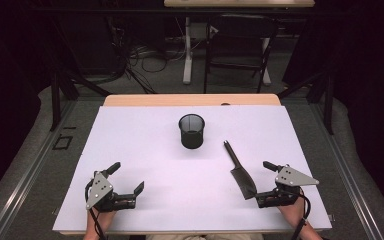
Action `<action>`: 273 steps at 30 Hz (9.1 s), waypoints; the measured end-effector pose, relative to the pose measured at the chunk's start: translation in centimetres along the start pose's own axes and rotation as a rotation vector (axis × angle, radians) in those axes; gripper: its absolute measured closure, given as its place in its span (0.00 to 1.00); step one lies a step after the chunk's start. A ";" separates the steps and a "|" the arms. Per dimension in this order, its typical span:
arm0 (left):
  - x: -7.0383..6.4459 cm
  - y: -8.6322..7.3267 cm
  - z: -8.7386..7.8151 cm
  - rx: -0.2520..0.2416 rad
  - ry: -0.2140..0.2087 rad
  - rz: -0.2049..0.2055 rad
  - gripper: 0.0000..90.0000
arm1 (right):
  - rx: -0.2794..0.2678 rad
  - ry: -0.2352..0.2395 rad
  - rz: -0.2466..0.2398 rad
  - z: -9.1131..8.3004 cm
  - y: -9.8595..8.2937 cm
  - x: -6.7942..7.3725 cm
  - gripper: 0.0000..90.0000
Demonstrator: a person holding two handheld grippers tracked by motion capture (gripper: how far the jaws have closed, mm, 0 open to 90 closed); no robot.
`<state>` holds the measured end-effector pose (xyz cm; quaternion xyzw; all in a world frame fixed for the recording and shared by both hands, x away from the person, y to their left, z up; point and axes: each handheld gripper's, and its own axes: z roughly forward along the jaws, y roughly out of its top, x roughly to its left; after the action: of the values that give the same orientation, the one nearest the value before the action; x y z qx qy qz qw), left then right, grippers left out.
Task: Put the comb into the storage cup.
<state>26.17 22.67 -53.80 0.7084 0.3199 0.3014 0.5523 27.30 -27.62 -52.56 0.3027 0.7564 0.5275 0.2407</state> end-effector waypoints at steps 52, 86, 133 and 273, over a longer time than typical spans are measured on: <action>0.4 0.1 1.3 0.029 -0.006 0.012 0.00 | 0.185 0.045 -0.043 7.0 3.8 -2.4 0.00; 0.6 0.0 1.8 0.042 -0.016 0.010 0.00 | 0.225 0.022 -0.049 10.9 5.3 -4.9 0.00; 0.7 -0.1 1.9 0.052 -0.017 0.010 0.00 | 0.379 0.108 -0.171 15.7 5.9 -5.8 1.00; 0.7 -0.1 1.7 0.061 -0.019 0.013 0.00 | 0.733 -0.151 -0.019 10.1 1.9 -9.7 1.00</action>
<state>27.96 22.26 -54.23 0.7298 0.3190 0.2883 0.5315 41.36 -27.44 -53.68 0.3996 0.8780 0.1957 0.1765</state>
